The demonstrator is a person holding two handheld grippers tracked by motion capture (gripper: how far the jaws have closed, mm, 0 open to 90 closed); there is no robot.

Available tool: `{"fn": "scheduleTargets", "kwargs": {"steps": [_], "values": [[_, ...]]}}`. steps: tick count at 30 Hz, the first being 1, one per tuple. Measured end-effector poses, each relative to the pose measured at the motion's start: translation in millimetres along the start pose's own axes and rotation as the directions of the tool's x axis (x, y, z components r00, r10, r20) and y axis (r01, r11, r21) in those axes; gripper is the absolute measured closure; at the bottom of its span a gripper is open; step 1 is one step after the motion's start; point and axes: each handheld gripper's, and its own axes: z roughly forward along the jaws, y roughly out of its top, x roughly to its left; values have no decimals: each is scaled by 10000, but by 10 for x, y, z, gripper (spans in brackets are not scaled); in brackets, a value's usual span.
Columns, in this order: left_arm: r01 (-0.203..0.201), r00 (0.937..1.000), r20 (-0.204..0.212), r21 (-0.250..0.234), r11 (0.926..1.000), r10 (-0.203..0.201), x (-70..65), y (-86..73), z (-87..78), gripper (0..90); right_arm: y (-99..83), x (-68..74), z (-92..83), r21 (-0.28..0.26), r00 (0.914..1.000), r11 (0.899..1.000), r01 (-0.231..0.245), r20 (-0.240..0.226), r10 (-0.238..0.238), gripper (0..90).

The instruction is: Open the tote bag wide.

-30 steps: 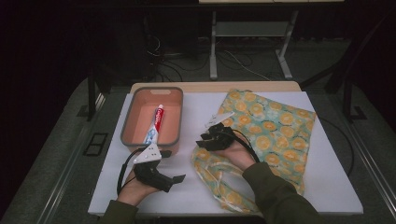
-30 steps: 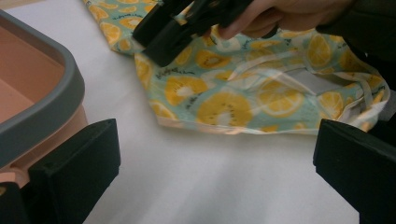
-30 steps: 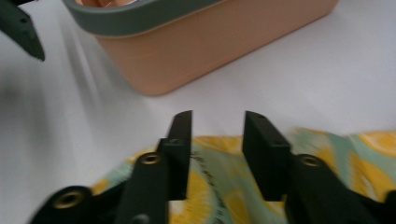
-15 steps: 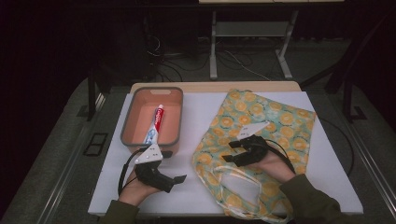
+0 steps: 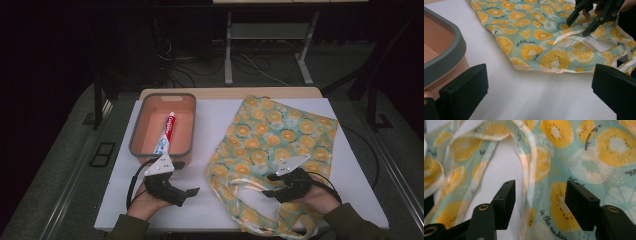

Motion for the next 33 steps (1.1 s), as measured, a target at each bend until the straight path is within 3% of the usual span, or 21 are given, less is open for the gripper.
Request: {"fn": "scheduleTargets", "kwargs": {"steps": [2,6,7,8,14,22,28,30,33], "values": [[-4,10000,-13,1,10000,4,5,-3,-1,0,-11,12,52,348,9996,9991,252,112,-256,475],[-50,9999,-143,-71,10000,49,10,-8,-1,0,-18,23,57,283,9988,9987,430,203,-436,550],[-88,9997,-208,-43,10000,87,15,-13,2,0,-18,34,57,258,9987,9985,476,149,-480,621],[-85,9997,-216,-29,10000,84,19,-21,8,0,-18,34,57,258,9987,9985,476,149,-480,621],[-43,9999,-152,-32,10000,43,25,-32,7,0,-13,12,68,167,9983,9983,552,181,-555,892],[-77,9999,-80,-74,9999,76,26,-28,-5,0,51,2,77,-34,9994,9995,301,151,-300,900],[-56,10000,-76,-155,9999,55,25,-21,-18,0,292,6,189,-368,9999,9993,-66,-110,62,899],[-35,10000,-55,-170,9998,34,28,-21,-21,0,396,10,263,-512,9991,9979,-385,-211,375,899],[-44,10000,-38,-168,9998,43,25,-20,-24,0,457,33,308,-477,9989,9980,-422,-200,413,899]]}}
